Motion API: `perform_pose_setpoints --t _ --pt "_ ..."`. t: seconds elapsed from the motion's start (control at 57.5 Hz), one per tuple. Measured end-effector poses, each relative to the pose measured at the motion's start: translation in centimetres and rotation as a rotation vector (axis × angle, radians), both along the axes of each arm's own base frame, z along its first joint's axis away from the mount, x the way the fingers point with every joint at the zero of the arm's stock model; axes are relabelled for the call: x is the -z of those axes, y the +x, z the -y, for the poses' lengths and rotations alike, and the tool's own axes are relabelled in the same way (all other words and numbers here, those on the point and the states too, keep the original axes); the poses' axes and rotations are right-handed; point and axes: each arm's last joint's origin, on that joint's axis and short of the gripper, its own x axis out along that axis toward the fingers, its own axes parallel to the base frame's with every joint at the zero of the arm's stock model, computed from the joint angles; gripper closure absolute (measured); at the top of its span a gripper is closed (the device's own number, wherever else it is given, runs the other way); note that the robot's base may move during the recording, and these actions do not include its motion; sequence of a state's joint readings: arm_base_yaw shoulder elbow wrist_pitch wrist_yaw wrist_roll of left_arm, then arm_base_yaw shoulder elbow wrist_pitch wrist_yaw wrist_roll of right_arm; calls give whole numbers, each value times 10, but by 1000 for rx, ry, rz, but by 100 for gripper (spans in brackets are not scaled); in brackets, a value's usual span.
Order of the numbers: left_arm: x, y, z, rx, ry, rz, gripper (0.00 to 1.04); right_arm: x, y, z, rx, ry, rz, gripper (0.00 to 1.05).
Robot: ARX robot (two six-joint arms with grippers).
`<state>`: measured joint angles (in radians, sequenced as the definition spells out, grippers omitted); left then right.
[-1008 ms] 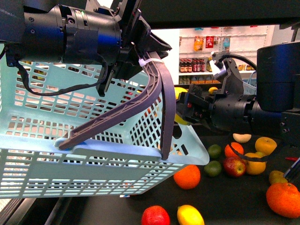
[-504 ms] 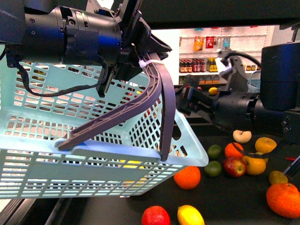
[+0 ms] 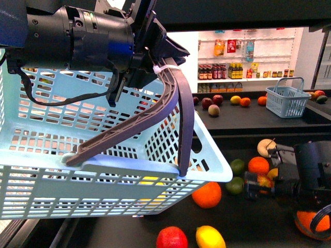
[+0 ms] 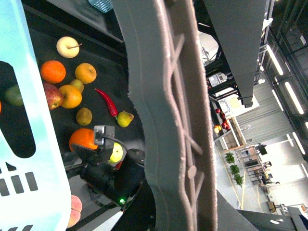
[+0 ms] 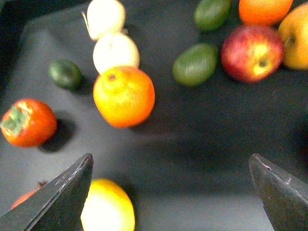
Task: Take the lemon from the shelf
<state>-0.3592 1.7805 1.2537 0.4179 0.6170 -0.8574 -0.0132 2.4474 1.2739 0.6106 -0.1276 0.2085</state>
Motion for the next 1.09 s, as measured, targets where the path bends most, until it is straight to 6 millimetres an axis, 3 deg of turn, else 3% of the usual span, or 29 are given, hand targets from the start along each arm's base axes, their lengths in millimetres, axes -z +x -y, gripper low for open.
perform_pose_setpoints --t 0.226,0.556,1.095 --pt "0 0 0 0 0 0 97 42 -12 -16 -136 -41 -108 7" --pt "0 0 0 0 0 0 97 62 -27 -73 -382 -178 -91 7" --pt "0 0 0 0 0 0 97 99 -7 -95 -417 -317 -99 7"
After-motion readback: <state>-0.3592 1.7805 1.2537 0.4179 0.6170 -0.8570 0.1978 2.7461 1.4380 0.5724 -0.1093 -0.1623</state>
